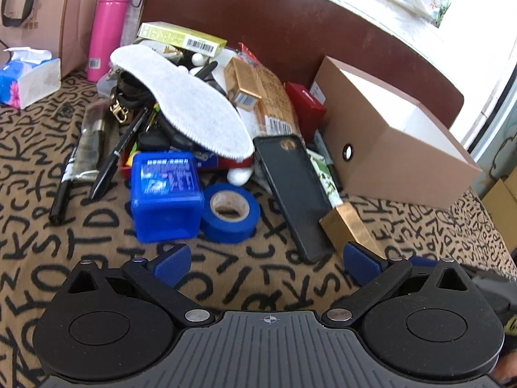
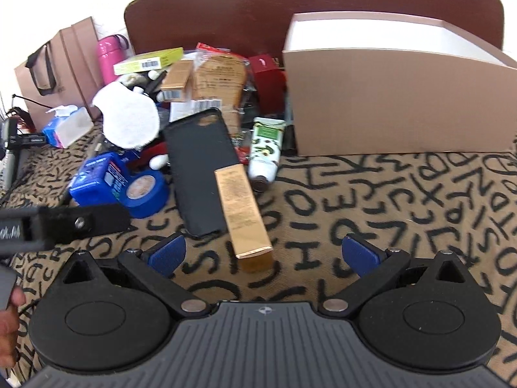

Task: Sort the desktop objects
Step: 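Move both tools back toward the black phone case and gold box, then grasp the black phone case with the left tool while the right tool grasps the gold box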

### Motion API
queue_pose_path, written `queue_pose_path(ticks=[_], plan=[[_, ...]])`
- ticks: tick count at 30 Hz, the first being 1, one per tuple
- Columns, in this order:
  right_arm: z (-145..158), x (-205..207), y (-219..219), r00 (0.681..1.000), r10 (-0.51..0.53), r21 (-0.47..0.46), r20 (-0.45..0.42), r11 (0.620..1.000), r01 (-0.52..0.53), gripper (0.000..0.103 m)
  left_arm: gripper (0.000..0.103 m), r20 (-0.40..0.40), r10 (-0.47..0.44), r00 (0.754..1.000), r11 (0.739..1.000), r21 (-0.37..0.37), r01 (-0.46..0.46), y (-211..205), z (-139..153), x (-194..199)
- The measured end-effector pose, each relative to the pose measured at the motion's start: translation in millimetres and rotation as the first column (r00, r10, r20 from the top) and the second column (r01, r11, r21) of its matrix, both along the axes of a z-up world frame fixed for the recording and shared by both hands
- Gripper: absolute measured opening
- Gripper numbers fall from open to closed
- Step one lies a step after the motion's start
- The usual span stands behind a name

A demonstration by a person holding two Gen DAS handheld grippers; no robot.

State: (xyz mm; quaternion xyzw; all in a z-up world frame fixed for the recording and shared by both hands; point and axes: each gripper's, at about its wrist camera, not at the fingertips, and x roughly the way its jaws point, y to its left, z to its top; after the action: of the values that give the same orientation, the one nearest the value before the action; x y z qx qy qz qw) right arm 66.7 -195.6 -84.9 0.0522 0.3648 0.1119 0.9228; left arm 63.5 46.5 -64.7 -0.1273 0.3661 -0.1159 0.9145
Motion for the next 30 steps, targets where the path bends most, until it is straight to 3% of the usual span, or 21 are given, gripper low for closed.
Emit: queue_pose_path(ticks=[6, 15, 25, 28, 30], plan=[[-1, 2, 4, 0.999, 0.028, 0.021, 0.02, 0.999, -0.028, 0.097, 0.101, 0.007, -0.035, 0.999, 0.999, -0.005, 0.035, -4, 1, 9], [-4, 2, 12, 0.997, 0.06, -0.056, 0.043, 0.997, -0.058, 0.075, 0.08, -0.057, -0.083, 0.995, 0.996, -0.045, 0.081, -26, -9, 41], [-7, 6, 13, 0.996, 0.077, -0.06, 0.042, 0.995, -0.074, 0.053, 0.046, -0.114, -0.006, 0.993, 0.996, -0.093, -0.005, -28, -26, 68], [-7, 9, 15, 0.996, 0.075, -0.062, 0.039, 0.995, -0.073, 0.045, 0.046, -0.121, 0.018, 0.993, 0.993, -0.113, -0.032, -28, -26, 74], [-7, 11, 16, 0.996, 0.081, -0.061, 0.038, 0.995, -0.079, 0.035, 0.046, -0.12, 0.022, 0.992, 0.992, -0.122, -0.037, -30, -27, 77]])
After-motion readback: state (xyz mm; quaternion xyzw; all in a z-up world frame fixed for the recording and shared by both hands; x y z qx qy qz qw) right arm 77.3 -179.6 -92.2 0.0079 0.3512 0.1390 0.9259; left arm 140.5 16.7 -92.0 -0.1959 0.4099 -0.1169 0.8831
